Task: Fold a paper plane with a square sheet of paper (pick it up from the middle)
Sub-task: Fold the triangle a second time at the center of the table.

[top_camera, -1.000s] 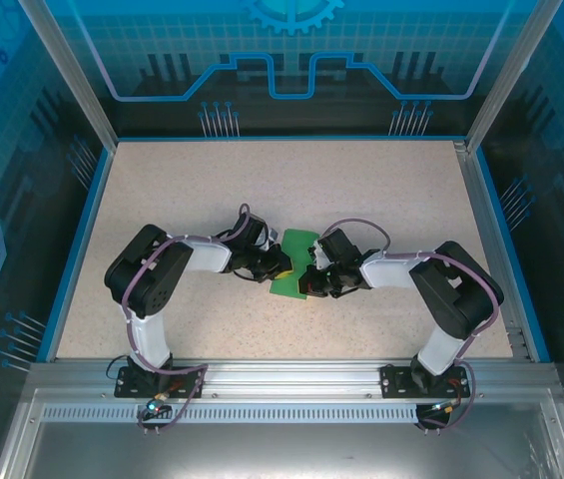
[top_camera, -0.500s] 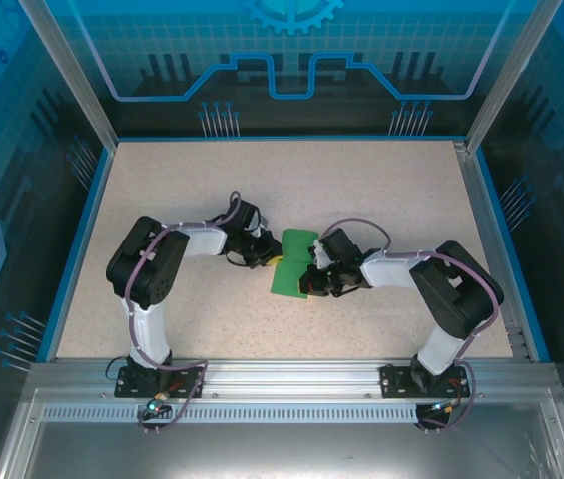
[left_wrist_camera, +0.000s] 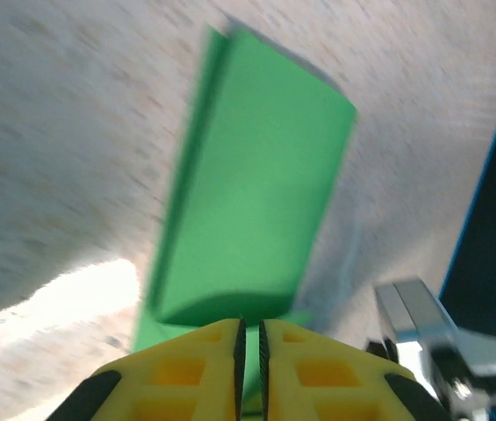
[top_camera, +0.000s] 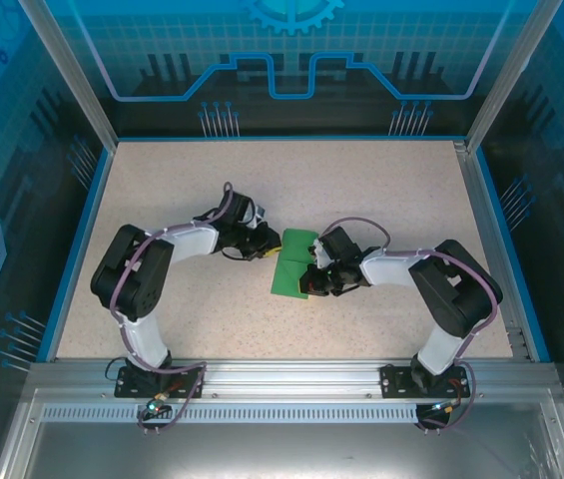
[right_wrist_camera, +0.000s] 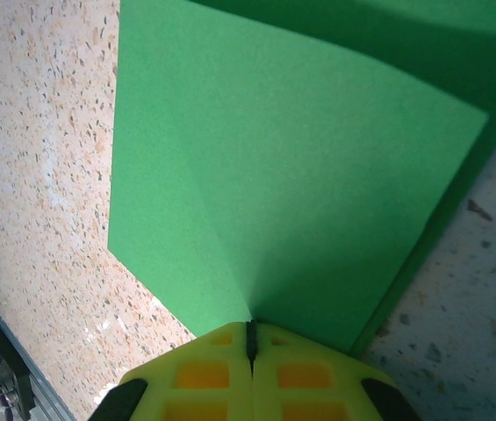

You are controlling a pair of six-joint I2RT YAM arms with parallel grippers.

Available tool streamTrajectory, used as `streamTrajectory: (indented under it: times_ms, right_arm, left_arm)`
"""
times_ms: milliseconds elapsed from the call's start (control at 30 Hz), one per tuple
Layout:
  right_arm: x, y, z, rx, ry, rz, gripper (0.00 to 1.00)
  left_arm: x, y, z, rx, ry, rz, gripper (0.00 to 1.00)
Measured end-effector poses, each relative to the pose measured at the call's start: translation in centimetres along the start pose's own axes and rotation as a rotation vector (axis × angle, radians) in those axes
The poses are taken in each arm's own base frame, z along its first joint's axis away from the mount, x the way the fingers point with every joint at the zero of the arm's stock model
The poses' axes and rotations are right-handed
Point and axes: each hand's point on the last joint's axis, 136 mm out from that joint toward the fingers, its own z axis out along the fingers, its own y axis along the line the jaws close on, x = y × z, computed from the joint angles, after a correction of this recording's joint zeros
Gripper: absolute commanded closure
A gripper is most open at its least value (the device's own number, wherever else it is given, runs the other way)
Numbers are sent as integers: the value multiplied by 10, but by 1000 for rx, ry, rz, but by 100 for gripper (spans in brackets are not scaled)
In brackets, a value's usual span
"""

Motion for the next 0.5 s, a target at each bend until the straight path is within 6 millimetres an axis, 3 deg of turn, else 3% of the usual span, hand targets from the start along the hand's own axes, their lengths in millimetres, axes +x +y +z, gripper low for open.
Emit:
streamTrajectory:
  times_ms: [200, 500]
  right_arm:
    - [0, 0, 0, 1, 1, 1, 98]
    - [0, 1, -1, -2, 6, 4, 96]
  left_arm:
    - [38, -12, 24, 32, 98, 62, 86]
    - [39, 17, 45, -23, 120, 22, 87]
